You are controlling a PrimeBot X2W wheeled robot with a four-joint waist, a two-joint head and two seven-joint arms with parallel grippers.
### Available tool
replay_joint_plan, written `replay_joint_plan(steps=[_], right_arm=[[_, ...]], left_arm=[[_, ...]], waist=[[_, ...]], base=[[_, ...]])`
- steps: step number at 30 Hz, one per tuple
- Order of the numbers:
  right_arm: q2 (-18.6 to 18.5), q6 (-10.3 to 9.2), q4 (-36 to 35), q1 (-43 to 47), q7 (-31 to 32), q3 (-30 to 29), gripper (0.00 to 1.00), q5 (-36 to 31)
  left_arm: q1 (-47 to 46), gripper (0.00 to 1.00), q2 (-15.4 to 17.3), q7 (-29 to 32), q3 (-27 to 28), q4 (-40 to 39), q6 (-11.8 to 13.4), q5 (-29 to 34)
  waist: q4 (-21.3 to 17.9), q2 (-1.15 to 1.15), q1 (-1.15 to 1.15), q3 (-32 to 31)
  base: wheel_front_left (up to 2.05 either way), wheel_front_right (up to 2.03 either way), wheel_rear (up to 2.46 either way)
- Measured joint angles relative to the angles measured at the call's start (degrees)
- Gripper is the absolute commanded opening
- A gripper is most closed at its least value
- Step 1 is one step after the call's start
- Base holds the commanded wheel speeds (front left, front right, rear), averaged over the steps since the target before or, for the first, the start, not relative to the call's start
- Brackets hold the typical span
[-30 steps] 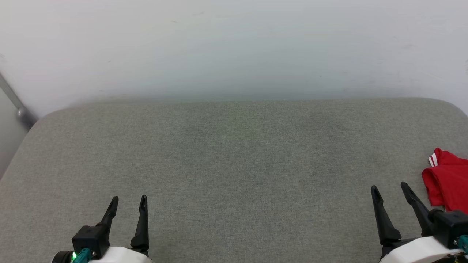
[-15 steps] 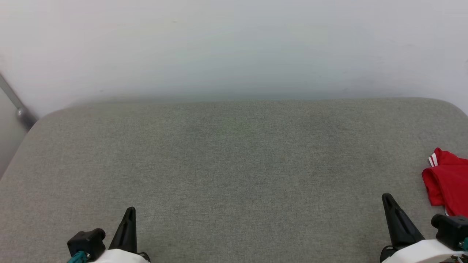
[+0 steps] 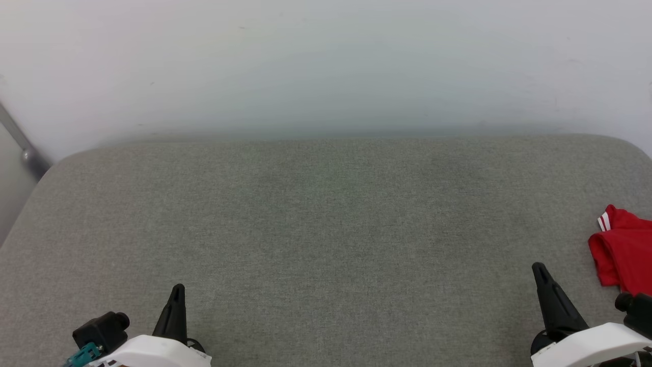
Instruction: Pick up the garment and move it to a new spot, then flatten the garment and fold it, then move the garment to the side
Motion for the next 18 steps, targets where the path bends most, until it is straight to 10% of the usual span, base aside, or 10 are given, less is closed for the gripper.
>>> replay_joint_plan(steps=[18], right_arm=[[0.23,-0.01,3.58,-2.68,0.68,-0.67,0.00,15.51]], left_arm=[[-1.96,0.00,-2.18,3.68,3.48,0.68,-2.46,-12.47]], waist=[[-0.03,0.00,0.00,0.43]], base=[[0.00,0.00,0.00]])
